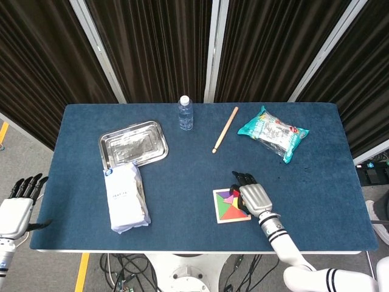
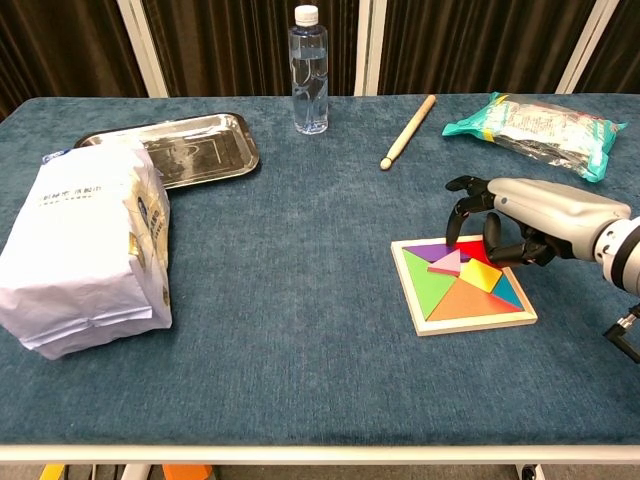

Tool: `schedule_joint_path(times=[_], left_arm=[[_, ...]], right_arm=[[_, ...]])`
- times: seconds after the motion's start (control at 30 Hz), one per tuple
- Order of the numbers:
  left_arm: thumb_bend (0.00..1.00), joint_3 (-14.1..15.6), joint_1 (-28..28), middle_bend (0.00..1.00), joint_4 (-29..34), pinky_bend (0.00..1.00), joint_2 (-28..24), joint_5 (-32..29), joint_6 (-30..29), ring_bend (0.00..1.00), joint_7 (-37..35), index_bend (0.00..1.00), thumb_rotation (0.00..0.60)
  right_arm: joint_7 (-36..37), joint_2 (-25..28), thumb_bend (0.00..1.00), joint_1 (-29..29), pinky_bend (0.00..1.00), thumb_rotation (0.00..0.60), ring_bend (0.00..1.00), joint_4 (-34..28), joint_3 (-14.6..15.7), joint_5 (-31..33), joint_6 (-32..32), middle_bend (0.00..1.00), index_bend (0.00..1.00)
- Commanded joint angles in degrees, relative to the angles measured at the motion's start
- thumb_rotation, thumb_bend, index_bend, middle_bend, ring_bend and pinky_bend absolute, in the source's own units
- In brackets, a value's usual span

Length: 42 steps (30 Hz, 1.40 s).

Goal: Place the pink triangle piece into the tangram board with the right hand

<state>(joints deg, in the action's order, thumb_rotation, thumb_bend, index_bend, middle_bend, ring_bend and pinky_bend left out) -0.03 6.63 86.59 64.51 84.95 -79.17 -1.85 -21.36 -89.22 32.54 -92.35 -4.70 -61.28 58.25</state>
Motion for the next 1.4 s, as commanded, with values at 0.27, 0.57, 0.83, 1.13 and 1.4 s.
schedule_joint_path(times=[0.27,0.57,0.83,1.13,1.4], left_arm=[[0.00,0.1,-0.2,0.00,-0.4,0.00,0.1,-0.1,-0.1,0.00,-0.4,0.00,0.600],[0.00,0.0,-0.2,0.00,-0.6,0.00,0.2,-0.2,-0.1,0.00,-0.7,0.00,0.600],[0.00,0.0,-0.2,0.00,-0.5,0.00,0.2,-0.2,-0.1,0.00,-0.6,0.00,0.600],[0.00,0.0,-0.2,0.00,-0.5,0.00,0.3,-0.1,-0.2,0.00,-0.6,0.00,0.600],[0.00,0.0,-0.3,0.00,-0.4,0.00,0.1,-0.1,-0.4,0.00,-0.6,0.00,0.600]], right_arm=[[-0.3,-0.4,0.95,-0.4,0.00,0.503,0.00,0.4,0.2,-0.1,0.7,0.00,0.44],[-0.5,-0.2,0.94,-0.5,0.00,0.502,0.00,0.2,0.1,0.3,0.5,0.00,0.45],[0.4,-0.3,0.94,-0.9,0.00,0.508,0.00,0.0,-0.1,-1.0,1.4,0.00,0.45],[1.4,1.2,0.94,-0.9,0.00,0.524,0.00,-2.4,0.5,-4.5,1.4,0.00,0.46],[-0.5,-0.2,0.94,-0.4,0.00,0.529,0.00,-1.9,1.3,-3.6,0.1,0.00,0.46]])
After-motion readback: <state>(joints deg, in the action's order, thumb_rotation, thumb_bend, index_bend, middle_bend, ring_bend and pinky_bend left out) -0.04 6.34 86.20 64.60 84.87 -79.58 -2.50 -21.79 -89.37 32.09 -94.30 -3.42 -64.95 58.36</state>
